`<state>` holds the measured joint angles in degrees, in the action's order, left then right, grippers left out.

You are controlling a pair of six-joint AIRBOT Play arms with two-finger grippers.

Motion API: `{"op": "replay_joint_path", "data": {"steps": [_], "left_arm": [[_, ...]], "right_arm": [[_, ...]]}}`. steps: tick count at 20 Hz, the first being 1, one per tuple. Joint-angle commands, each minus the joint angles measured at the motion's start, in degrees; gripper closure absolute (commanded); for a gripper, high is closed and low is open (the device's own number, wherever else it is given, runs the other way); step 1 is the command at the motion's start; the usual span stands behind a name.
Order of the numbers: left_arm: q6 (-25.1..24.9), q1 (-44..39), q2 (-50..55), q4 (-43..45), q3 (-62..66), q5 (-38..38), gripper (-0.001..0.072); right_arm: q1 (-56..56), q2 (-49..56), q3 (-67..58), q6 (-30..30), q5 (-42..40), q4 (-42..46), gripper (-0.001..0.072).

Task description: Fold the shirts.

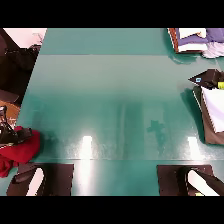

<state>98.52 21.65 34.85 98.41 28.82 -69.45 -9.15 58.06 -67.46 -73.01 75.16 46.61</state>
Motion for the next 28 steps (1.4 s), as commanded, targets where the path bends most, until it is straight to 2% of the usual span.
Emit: {"op": "replay_joint_path", "data": {"steps": [1,3,6,9,12,15,20,23,25,28], "left_arm": [[-0.83,0.04,-0.07,-3.32,6.91,-1.55,0.0684],[-3.98,-0.02,-0.11,-8.94,17.22,-3.26,0.0684],[-10.21,-0.02,-0.11,-24.79,34.77,-4.74,0.0685],[-12.63,-0.02,-0.09,-38.75,48.78,-4.02,0.0685],[-15.72,-0.02,-0.09,-50.45,56.28,-2.73,0.0685],[-18.71,-0.02,0.17,-59.54,56.98,-3.21,0.0685],[-19.06,-1.46,3.1,-59.65,55.52,-7.3,0.0685],[-18.86,-12.48,7.65,-52.54,50.14,-7.41,0.0685],[-15.19,-20.83,12.52,-46.18,48.22,-3.15,0.0685],[-14.51,-32.74,20.92,-44.57,48.02,5.11,0.0685]], "right_arm": [[0.04,-0.07,0.0,0.0,-0.33,-0.13,0.0696],[-0.07,-0.07,-0.11,-0.02,-0.83,-0.83,0.0696],[-0.04,-0.02,-3.32,-0.02,-2.78,-2.51,0.0697],[-0.02,-0.04,-9.94,-0.04,-6.23,-2.58,0.0696],[-0.02,-0.02,-16.72,-0.04,-8.44,-2.56,0.0696],[-0.02,-0.04,-22.38,-0.04,-9.42,-2.54,0.0696],[-0.02,-0.07,-26.6,-0.11,-9.44,-2.62,0.0696],[-0.02,0.0,-25.53,-1.11,-8.96,-2.58,0.0697],[-0.02,-0.04,-24.17,-1.11,-8.98,-2.58,0.0697],[-0.02,-0.04,-22.12,-1.14,-8.5,-2.62,0.0697]]}}
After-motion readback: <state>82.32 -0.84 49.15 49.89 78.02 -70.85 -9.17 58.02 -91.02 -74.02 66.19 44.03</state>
